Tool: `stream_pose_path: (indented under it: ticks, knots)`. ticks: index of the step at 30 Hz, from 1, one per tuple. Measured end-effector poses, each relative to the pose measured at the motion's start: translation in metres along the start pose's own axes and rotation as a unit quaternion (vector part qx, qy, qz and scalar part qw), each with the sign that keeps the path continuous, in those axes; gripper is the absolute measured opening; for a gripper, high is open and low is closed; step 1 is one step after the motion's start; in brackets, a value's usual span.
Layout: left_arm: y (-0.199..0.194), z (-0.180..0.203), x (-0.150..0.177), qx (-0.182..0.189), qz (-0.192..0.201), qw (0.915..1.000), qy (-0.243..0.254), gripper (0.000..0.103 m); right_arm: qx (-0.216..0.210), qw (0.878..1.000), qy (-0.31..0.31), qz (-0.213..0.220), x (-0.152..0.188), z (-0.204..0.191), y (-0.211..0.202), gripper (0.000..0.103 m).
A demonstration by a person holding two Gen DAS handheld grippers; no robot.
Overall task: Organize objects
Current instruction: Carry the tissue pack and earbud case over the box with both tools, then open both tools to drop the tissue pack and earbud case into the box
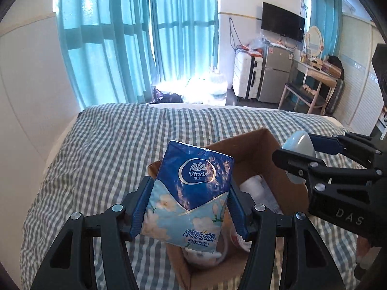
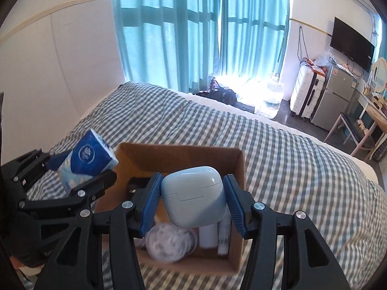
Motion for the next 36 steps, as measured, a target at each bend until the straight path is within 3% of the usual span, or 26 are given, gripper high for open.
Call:
stream_pose_path:
  ticks: [14, 20, 36]
  knots:
    - [0.076, 0.014, 0.016, 0.023, -0.050, 0.9985, 0.006, 0.060, -0.007, 1.000, 0.025, -0.018, 0.002, 0.021, 0.077, 0.052]
    - [0.086, 0.024, 0.026, 0.027, -0.063, 0.9973, 0.028, 0.060, -0.013, 0.999, 0.026, -0.020, 0.012, 0.022, 0.088, 0.052]
    - [0.094, 0.023, 0.036, 0.043, -0.097, 0.9944, 0.005, 0.064, -0.026, 0.999, 0.030, -0.021, 0.022, 0.014, 0.083, 0.053]
Point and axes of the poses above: each gripper's, at about its wrist camera, not at the fingertips, and y roughly the way its jaws point, z to its right, x to its underside, the point moved 10 cm from there along y, roughly the way its jaws point, and after that the axes turned 10 degrees about -y, right-handed, at the moved point
